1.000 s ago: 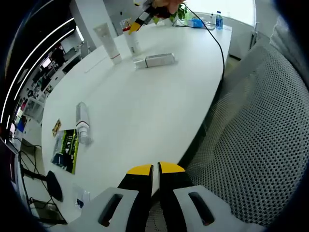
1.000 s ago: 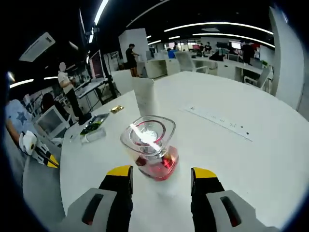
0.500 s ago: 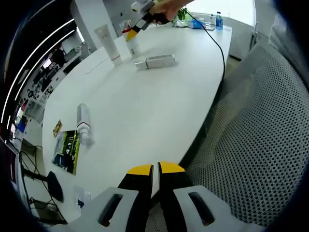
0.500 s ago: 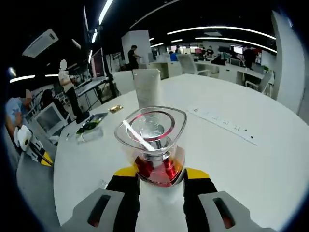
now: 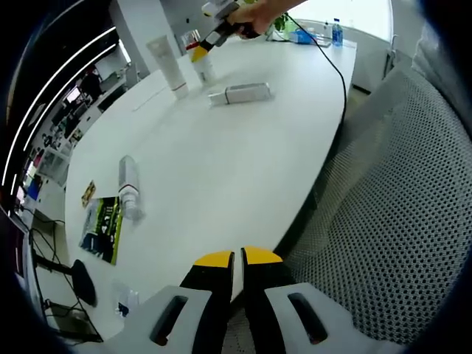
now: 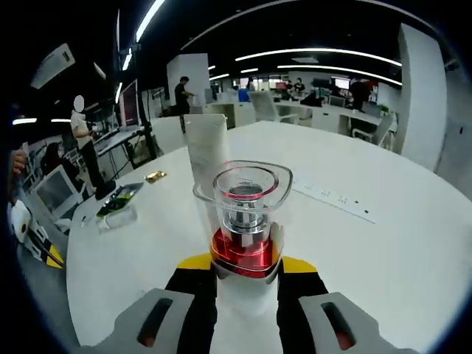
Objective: Arrange the skincare products in the storage area until every visible bottle or jar stands upright without overlapping.
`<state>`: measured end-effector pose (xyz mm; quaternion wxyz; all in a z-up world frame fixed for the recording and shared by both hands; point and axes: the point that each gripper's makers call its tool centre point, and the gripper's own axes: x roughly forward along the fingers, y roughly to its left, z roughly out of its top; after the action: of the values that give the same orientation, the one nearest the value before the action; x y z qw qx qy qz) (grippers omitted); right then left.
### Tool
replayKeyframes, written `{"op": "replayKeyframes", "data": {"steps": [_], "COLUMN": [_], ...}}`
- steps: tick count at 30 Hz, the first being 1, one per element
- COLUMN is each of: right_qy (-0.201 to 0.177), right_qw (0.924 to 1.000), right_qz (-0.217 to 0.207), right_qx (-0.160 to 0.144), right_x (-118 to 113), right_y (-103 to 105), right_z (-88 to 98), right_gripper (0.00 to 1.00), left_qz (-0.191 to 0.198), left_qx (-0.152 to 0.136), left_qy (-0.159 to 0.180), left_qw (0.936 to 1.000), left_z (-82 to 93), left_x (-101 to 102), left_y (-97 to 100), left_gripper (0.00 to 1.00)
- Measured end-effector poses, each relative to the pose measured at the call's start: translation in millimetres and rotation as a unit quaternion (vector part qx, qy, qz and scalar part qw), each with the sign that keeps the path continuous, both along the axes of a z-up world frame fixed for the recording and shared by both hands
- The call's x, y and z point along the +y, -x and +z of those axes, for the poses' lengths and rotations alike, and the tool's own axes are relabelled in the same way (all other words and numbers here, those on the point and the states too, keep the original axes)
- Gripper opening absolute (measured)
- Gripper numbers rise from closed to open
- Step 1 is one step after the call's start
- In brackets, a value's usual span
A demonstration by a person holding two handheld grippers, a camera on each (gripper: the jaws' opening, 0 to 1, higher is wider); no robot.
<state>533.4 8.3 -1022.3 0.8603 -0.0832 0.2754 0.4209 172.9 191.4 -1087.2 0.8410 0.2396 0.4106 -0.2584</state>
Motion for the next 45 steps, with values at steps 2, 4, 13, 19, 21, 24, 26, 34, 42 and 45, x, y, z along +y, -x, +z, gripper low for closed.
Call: {"op": "replayKeyframes", "data": {"steps": [2, 4, 13, 19, 21, 24, 26, 34, 42, 45], "right_qy": [-0.001, -0.001, -0.001, 0.006, 0.011, 0.011, 0.008, -0.018, -0.009, 0.007], "right_qw": [1.0, 0.9999, 0.9996, 0.9995, 0.9994, 0.9991, 0.9989, 0.998, 0.9974, 0.9987], "right_qz": [-0.005, -0.01, -0.021, -0.023, -0.027, -0.034, -0.036, -0.058, -0.053, -0.031], "right_qx": [-0.003, -0.005, -0.016, -0.021, -0.021, -0.026, -0.029, -0.02, 0.047, 0.041], "right_x": [0, 1, 6, 12, 13, 14, 15, 15, 13, 10], "right_y": [-1, -3, -22, -35, -36, -37, -38, -30, -21, -14], "right_z": [1.1, 1.4, 2.7, 0.0, -1.6, -0.4, -0.6, 0.3, -8.9, -10.9], "right_gripper": [0.23, 0.23, 0.23, 0.23, 0.23, 0.23, 0.24, 0.26, 0.37, 0.36], "left_qz": [0.001, 0.002, 0.006, 0.009, 0.009, 0.01, 0.01, 0.008, 0.006, 0.006], "left_qx": [-0.001, 0.0, -0.002, -0.003, -0.004, -0.005, -0.005, -0.003, -0.003, -0.002], "left_qy": [0.0, 0.0, 0.001, 0.001, 0.003, 0.003, 0.003, 0.002, 0.001, 0.0], "left_qw": [1.0, 1.0, 1.0, 1.0, 0.9999, 0.9999, 0.9999, 1.0, 1.0, 1.0], "left_z": [0.0, -0.2, 1.0, 1.2, 2.0, 1.8, 1.9, 1.1, 1.1, 0.5], "left_x": [0, 0, 1, 2, 2, 2, 2, 2, 1, 2], "left_y": [-0.3, -0.3, -1.0, -1.5, -1.8, -2.2, -2.3, -1.5, -1.2, -0.9], "left_gripper": [0.0, 0.0, 0.0, 0.0, 0.0, 0.0, 0.0, 0.0, 0.0, 0.0]}}
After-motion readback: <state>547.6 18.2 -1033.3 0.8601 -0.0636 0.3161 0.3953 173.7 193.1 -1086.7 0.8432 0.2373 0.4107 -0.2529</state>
